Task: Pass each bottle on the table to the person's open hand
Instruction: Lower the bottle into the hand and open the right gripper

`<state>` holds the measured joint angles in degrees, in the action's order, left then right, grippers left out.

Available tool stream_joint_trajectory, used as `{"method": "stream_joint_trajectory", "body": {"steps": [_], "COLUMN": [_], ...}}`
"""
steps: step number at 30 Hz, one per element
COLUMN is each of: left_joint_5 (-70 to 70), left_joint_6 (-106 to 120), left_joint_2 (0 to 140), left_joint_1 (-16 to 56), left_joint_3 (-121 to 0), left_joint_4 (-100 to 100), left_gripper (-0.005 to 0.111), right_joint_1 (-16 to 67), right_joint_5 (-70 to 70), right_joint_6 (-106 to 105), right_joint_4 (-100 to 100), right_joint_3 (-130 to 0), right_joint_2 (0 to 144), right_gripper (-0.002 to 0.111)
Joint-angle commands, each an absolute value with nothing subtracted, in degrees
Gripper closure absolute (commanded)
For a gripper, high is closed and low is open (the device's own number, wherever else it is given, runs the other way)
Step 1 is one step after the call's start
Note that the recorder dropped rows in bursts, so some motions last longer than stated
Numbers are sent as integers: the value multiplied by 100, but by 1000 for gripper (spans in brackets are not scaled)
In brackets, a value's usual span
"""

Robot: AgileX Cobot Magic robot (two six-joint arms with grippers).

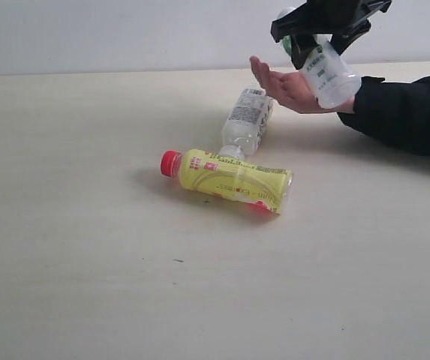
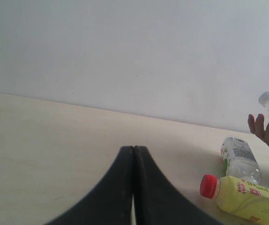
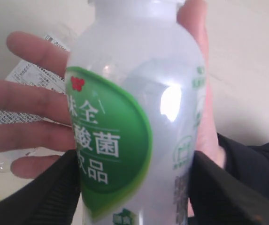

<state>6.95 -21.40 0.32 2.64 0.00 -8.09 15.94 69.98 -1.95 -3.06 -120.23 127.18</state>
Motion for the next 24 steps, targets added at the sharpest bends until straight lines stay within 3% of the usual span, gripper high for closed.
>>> {"method": "stream_joint_trajectory", "body": {"steps": [1,12,24], "left_joint_5": [635,635,635], "left_joint_6": [-2136,-2136,-2136], "left_joint_2": [0,0,0], "left_joint_1": [299,299,299], "left_joint_3": [0,0,0], "left_joint_4": [-838,-838,-838], "left_gripper": [107,107,107], "right_joint_1": [1569,1569,1569], "right_joint_5": [6996,6990,6873], "right_joint_6": [-245,-226,-237], "right_joint_4": [-50,0,0], "right_joint_3": [-12219,-12219,-12219], "right_joint_2": [12943,13064,13064], "right_gripper": [108,105,43]}}
